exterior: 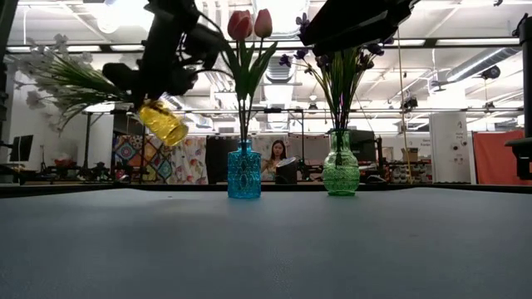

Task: Sort flowers into vase by color
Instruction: Put the yellow vase with flowers on the table

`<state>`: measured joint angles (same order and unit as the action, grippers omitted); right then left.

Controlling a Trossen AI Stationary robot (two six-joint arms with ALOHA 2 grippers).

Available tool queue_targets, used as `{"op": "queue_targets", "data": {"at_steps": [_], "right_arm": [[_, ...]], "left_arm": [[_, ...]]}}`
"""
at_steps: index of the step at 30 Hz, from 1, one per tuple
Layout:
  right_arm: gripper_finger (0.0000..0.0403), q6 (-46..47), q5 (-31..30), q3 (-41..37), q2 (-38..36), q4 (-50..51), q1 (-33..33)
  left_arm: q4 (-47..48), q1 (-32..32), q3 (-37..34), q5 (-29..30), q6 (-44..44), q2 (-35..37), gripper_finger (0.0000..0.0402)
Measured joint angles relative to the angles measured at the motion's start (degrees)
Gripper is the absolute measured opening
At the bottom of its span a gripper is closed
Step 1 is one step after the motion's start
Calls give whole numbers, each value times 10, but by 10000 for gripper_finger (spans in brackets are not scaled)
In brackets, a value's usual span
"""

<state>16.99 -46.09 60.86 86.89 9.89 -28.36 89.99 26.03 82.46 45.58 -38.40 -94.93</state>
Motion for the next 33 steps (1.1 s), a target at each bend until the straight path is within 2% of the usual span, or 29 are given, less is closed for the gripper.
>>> {"op": "queue_targets", "data": {"at_steps": [7,10,18,23,33], "right_arm": [[315,0,0,0,0,-2,0],[315,0,0,0,0,-4,0],[315,0,-2,0,0,-4,3],[315,-1,-2,0,0,-11,3],[315,-5,-2,0,0,-18,3]], "left_arm": [[0,17,-63,14,8,4,111],[0,14,-105,49,0,4,111],[0,16,-185,51,5,4,111],[0,13,-213,80,15,4,111],[0,-31,-223,80,33,-24,111]]}}
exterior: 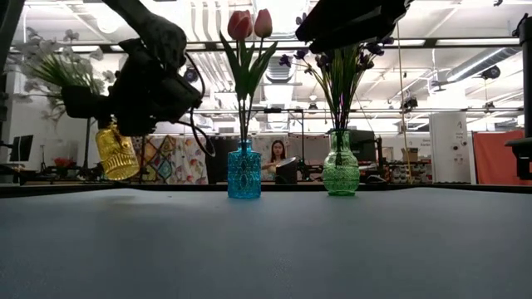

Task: Sort flowers into vase by color
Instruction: Put the yellow vase with flowers on the table

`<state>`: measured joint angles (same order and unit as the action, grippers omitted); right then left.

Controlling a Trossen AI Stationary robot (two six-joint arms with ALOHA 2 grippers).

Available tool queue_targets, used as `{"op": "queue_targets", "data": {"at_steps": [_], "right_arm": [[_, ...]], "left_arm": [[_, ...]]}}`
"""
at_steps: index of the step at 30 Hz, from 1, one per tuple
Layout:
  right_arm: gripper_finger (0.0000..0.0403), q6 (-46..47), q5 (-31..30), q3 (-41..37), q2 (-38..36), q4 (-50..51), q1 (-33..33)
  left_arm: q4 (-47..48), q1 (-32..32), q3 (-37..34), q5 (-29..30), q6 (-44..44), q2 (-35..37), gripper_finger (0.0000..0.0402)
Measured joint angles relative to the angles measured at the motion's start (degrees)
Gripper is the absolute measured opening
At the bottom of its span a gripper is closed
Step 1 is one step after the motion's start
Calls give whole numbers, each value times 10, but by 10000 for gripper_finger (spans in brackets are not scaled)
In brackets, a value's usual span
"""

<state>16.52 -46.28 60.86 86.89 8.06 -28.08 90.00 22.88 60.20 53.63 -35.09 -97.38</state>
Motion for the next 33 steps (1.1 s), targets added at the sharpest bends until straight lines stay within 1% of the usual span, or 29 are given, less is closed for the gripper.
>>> {"op": "queue_targets", "data": {"at_steps": [5,8,10,14,18,33], "right_arm": [[315,0,0,0,0,0,0],[315,0,0,0,0,0,0],[315,0,0,0,0,-1,0],[315,0,0,0,0,-2,0],[315,0,0,0,0,-2,0],[315,0,-2,0,0,-7,0]], "left_arm": [[0,-39,0,0,6,-13,111],[0,-67,0,-1,31,-27,111],[0,-85,0,-2,48,-43,111],[0,-124,0,-25,61,-80,111],[5,-157,0,-21,74,-107,110],[23,-237,0,-6,120,-166,106]]}}
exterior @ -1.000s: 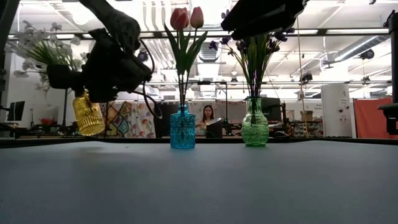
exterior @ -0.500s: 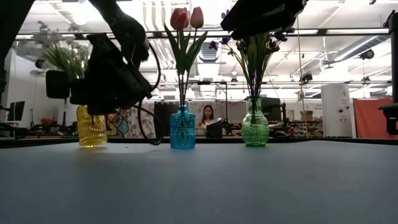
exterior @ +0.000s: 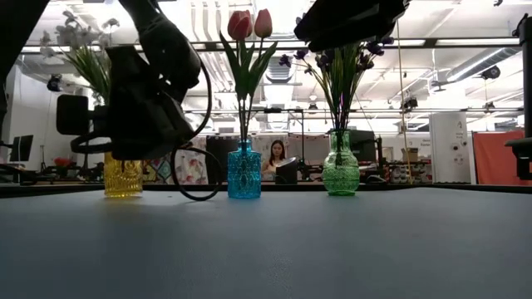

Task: Sort flowers into vase by color
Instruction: Put the yellow vase with flowers on the table

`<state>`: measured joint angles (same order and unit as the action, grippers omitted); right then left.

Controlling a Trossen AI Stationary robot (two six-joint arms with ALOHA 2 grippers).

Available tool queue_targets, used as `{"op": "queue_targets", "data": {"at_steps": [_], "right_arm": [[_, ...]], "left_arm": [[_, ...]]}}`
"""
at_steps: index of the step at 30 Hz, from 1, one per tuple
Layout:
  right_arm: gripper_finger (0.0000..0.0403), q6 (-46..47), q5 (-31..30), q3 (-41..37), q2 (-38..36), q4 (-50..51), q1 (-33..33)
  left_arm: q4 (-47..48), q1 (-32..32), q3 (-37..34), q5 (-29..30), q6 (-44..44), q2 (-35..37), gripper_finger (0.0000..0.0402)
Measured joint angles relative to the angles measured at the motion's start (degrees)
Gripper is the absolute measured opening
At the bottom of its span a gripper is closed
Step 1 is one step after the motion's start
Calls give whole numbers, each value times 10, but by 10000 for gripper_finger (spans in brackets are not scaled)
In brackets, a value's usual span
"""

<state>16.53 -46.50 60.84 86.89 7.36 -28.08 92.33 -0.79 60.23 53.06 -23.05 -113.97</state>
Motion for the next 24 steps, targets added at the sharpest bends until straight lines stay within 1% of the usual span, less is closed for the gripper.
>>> {"op": "queue_targets", "data": {"at_steps": [7,12,14,24], "right_arm": [[315,0,0,0,0,-2,0],[315,-1,0,0,0,-2,0],[315,-1,0,0,0,-2,0],[315,-7,0,0,0,-2,0]], "left_arm": [[2,-9,0,-4,13,-2,108],[-1,-13,1,-5,20,-2,157],[-2,-13,1,-5,25,-2,169],[-4,-32,0,9,61,-2,186]]}}
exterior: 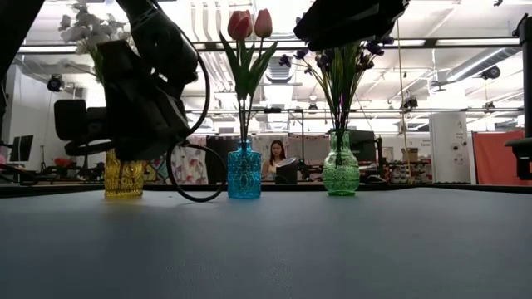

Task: Sort flowers into vase by color
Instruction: Put the yellow vase with flowers on the table

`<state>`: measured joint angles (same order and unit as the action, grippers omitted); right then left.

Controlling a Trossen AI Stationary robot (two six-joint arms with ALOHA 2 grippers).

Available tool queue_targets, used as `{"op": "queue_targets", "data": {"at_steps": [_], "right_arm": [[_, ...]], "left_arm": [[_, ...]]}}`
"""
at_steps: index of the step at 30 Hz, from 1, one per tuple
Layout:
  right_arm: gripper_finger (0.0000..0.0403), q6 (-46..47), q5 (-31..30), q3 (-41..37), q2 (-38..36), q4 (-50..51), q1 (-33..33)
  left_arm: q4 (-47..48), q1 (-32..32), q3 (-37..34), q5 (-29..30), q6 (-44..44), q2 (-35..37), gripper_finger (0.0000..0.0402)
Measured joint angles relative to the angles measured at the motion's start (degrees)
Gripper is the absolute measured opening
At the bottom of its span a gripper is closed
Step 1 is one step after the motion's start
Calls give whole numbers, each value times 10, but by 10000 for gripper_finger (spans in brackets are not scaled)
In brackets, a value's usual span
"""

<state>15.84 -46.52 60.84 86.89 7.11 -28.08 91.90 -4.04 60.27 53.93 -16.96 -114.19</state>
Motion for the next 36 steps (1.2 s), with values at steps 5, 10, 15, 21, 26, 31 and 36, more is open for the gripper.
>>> {"op": "queue_targets", "data": {"at_steps": [5,10,15,21,26,31,36], "right_arm": [[315,-2,0,0,0,0,0],[315,-2,0,0,0,0,0],[315,-2,0,0,0,-1,0],[315,-2,0,0,0,-1,0],[315,-2,0,0,0,-1,0],[315,4,0,0,0,-1,0],[315,3,1,0,0,-4,0]], "left_arm": [[-2,-5,0,4,15,3,215],[-6,-8,-1,20,30,9,249],[-5,-13,-1,25,50,10,279],[1,-15,-1,21,110,10,292],[-28,-16,-1,-45,173,12,293],[-27,-16,1,-69,259,15,293],[-24,-17,1,-68,276,15,293]]}}
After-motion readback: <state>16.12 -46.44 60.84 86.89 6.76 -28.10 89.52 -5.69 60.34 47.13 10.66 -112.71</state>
